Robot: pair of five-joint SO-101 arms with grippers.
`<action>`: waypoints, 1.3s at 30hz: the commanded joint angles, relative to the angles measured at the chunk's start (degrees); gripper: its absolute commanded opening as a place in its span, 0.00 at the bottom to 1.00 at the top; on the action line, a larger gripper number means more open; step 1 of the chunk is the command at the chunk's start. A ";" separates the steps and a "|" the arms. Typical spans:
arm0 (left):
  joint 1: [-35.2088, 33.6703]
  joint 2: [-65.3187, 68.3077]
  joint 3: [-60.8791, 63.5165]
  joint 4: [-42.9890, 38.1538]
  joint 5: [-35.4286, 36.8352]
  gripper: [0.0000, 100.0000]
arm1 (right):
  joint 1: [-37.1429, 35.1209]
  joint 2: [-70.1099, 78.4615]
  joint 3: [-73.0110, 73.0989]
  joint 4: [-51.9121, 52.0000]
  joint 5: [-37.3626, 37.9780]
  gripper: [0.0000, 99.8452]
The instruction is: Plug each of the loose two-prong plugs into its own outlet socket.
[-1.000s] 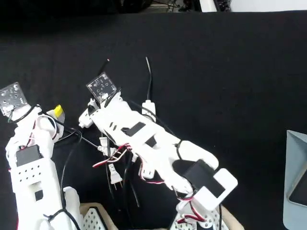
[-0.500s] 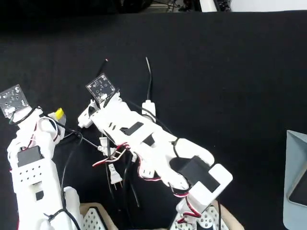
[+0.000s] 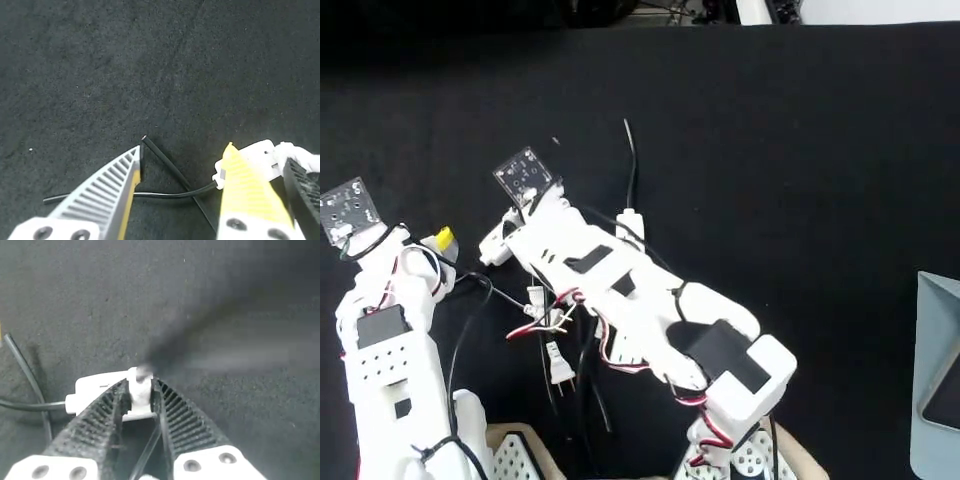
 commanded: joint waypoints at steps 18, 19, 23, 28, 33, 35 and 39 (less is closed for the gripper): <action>-0.48 -1.05 1.80 -3.08 0.00 0.26 | -0.09 5.05 -28.35 35.25 0.26 0.01; -0.48 -1.05 1.89 -3.08 0.00 0.26 | -0.09 5.05 -29.41 36.48 0.26 0.01; -0.57 -1.14 2.51 -3.43 0.00 0.26 | -0.09 5.05 -31.43 39.91 0.26 0.01; -0.57 -1.14 2.59 -3.43 0.00 0.26 | -0.26 5.85 -31.34 39.74 0.18 0.01; -0.57 -1.14 2.68 -3.43 0.00 0.26 | -1.05 10.15 -33.71 38.77 0.18 0.01; -0.57 -1.14 2.68 -3.43 0.00 0.26 | -0.88 10.59 -34.86 39.03 0.18 0.01; -0.57 -1.14 2.68 -3.43 0.00 0.26 | -0.79 10.68 -35.74 39.30 0.18 0.01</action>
